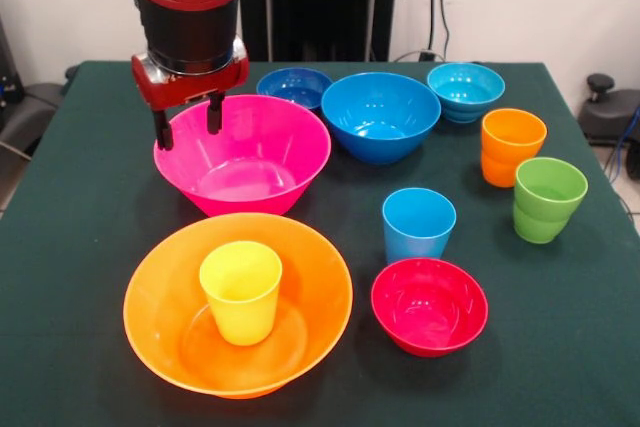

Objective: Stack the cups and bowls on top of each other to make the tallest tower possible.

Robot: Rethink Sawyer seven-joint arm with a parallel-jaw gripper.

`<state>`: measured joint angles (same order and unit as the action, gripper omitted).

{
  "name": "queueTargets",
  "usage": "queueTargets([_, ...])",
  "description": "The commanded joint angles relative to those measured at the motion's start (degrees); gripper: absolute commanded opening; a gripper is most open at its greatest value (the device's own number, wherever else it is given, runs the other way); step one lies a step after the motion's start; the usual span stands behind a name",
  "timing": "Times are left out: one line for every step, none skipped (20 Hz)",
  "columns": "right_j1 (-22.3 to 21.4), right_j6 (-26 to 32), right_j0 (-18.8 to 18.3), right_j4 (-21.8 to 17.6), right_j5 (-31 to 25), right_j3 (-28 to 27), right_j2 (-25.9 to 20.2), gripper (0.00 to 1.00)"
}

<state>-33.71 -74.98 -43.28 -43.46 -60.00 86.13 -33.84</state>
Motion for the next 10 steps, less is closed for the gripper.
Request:
queueTargets([3.42,6.18,-0.98,-2.36,4.15,2.33,1.32,1.00])
queueTargets([4.00,5.62,-0.79,-3.52,5.09,1.97,1.81,1.00])
queueTargets([4.57,5.07,-0.60,-4.67,6.04,1.60,2.30,1.00])
queueTargets([5.14,5.10,-0.77,-5.21,6.69,1.34,2.41,1.00])
queueTargets([7.12,5.36,-0.68,-6.11,7.58,0.11,2.56,1.00])
queueTargets([7.68,5.74,-0.87,-6.39,7.87,-0.25,2.59,1.00])
queueTargets([8.80,6.24,-0.65,-6.92,7.95,-1.51,2.59,1.00])
queueTargets([9.10,6.53,-0.81,-7.09,8.04,-1.76,2.64,1.00])
queueTargets([9.98,6.71,-0.57,-7.36,7.94,-2.67,2.75,1.00])
queueTargets([10.46,6.95,-0.71,-7.49,8.16,-2.94,2.82,1.00])
